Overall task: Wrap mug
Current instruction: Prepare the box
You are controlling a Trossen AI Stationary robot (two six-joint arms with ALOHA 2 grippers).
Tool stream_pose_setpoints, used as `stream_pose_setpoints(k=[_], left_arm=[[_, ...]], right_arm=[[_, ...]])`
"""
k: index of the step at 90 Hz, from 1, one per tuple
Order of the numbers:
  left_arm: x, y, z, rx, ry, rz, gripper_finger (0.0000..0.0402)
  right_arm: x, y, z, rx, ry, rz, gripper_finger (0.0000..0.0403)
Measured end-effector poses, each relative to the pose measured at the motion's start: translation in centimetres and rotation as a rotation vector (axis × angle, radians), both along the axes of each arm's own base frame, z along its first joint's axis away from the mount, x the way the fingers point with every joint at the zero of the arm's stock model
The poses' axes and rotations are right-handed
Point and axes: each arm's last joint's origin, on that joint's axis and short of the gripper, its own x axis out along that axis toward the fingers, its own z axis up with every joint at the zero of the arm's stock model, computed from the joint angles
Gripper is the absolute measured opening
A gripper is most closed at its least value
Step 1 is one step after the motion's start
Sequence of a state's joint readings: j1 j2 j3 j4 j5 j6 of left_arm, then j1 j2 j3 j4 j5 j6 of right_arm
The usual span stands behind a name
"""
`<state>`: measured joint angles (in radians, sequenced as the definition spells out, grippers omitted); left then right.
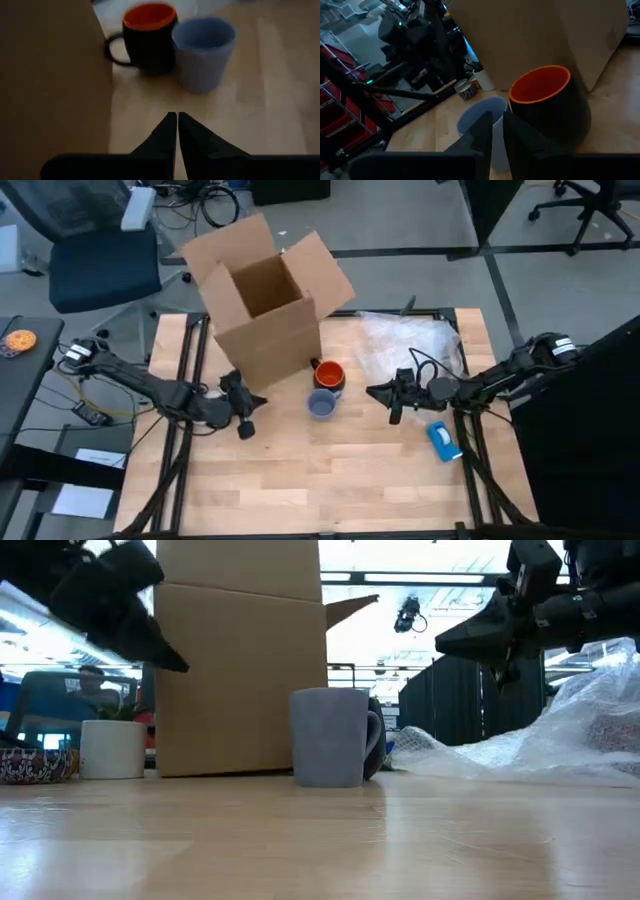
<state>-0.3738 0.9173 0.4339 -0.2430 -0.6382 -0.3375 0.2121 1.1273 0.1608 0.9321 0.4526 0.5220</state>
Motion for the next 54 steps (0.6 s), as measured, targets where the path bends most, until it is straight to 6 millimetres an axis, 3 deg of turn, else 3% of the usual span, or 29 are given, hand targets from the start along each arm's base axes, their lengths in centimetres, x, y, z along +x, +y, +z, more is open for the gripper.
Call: stream_pose_setpoints(k=[18,38,54], left_arm=[[-0.3,0.1,0.5,0.047,0.003,0.054,0.0000],[0.0,-1.5,4.8,-0.010,-0.040,-0.095,0.0000],[-1.1,-2.1,8.8,-0.031,0.002,-0.106,0.0007]], right_arm=[[0.0,0.0,0.0,0.000,0.000,0.000,0.0020],[0.0,0.1,0.0,0.004,0.000,0.004,0.0020],[0.0,0.3,-0.1,0.008,0.005,0.015,0.0020]])
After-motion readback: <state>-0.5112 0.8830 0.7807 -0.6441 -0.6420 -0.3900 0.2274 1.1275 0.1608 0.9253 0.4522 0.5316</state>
